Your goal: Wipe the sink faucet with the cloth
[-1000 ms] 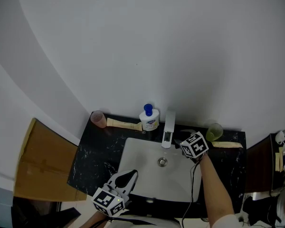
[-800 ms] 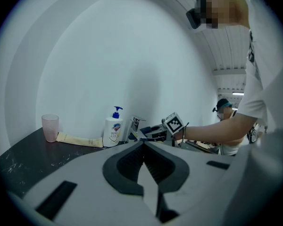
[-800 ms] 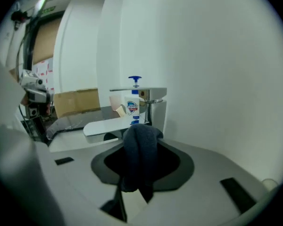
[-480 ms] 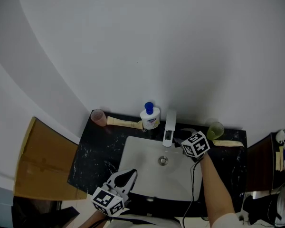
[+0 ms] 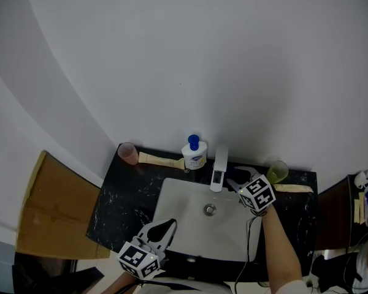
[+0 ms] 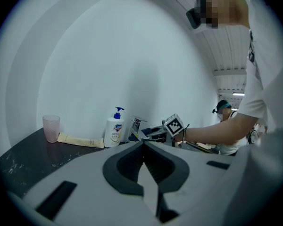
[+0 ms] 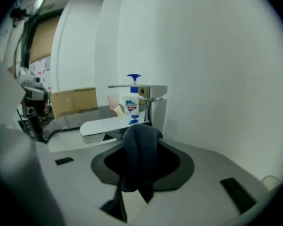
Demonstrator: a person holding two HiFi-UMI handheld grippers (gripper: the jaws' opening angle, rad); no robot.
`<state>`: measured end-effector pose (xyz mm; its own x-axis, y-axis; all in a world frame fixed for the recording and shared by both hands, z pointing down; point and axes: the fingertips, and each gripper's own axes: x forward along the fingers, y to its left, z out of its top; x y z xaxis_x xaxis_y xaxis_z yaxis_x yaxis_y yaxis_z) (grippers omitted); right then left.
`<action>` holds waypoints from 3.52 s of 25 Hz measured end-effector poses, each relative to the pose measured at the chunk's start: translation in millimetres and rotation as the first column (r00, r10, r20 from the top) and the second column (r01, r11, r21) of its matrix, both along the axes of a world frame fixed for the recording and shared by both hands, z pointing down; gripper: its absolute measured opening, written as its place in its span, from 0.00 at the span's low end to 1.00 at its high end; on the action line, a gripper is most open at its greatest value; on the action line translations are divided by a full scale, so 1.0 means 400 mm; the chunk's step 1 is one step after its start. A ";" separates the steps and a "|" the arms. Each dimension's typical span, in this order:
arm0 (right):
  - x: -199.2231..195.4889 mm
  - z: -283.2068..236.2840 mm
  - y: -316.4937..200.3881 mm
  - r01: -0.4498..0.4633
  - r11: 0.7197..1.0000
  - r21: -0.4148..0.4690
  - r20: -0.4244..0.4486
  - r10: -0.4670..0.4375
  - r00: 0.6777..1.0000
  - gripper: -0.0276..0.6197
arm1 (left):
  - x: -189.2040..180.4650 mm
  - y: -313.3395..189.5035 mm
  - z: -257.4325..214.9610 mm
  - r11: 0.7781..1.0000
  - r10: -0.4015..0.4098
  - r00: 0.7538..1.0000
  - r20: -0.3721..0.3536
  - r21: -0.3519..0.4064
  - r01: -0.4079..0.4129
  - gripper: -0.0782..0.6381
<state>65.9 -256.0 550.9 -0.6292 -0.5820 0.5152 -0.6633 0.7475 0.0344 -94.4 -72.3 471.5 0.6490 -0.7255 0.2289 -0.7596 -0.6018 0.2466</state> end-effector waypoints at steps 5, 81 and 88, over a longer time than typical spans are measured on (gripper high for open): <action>0.014 0.004 -0.013 -0.044 0.999 0.004 0.073 0.044 0.996 0.23 | 0.006 0.000 0.004 1.000 0.010 1.000 0.001 -0.004 -0.010 0.11; 0.068 -0.420 0.666 -0.421 0.866 0.271 0.350 0.318 0.881 0.23 | 0.046 0.138 -0.204 0.974 0.117 0.989 -0.096 0.208 -0.095 0.11; 0.067 -0.429 0.660 -0.424 0.863 0.275 0.348 0.322 0.880 0.23 | 0.030 0.121 -0.200 0.974 0.111 0.989 -0.096 0.210 -0.089 0.11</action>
<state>92.6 7.9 379.3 -0.4161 -0.9056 0.0822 -0.9085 0.4179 0.0057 -82.4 -24.0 391.3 0.7334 -0.6797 0.0080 -0.6690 -0.7196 0.1859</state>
